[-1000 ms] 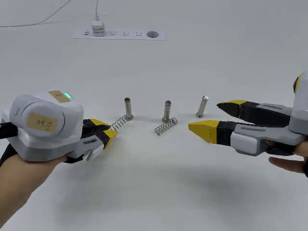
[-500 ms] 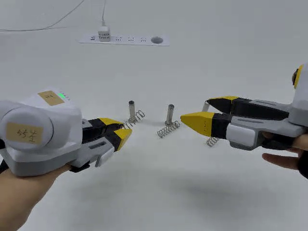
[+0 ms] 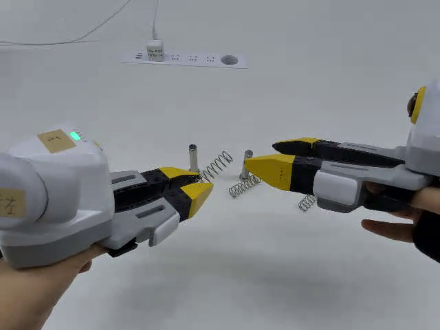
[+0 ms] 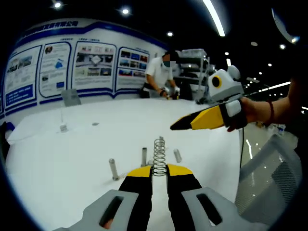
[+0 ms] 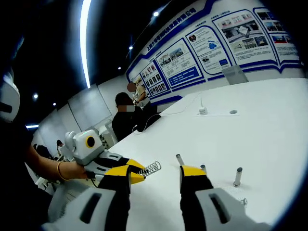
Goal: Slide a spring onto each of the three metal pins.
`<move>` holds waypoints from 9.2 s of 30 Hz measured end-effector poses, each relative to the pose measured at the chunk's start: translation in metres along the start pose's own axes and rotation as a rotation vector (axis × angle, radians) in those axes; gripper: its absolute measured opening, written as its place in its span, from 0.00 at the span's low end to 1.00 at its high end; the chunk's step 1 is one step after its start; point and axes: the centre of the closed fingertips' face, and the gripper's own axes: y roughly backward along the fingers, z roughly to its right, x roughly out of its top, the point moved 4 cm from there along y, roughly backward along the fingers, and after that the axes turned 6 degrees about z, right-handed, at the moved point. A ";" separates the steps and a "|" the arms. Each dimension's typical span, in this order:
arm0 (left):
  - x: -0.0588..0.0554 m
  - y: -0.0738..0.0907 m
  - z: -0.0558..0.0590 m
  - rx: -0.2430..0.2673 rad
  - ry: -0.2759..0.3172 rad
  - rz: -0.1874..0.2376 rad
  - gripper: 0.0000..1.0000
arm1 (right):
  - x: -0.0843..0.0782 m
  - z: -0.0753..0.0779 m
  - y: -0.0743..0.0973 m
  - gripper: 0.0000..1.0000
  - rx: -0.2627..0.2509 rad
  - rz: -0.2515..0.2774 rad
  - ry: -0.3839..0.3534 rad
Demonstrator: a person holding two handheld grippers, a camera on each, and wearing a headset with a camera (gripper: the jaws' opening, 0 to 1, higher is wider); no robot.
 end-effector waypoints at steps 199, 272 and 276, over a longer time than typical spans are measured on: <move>-0.022 0.009 -0.008 0.160 -0.043 -0.102 0.69 | -0.013 0.040 -0.088 0.34 -0.189 -0.205 0.389; -0.068 -0.097 -0.021 -0.017 -0.203 -0.337 0.12 | -0.024 0.063 0.041 0.50 -0.382 -0.101 0.261; -0.068 -0.097 -0.021 -0.017 -0.205 -0.341 0.11 | -0.025 0.063 0.042 0.50 -0.386 -0.101 0.254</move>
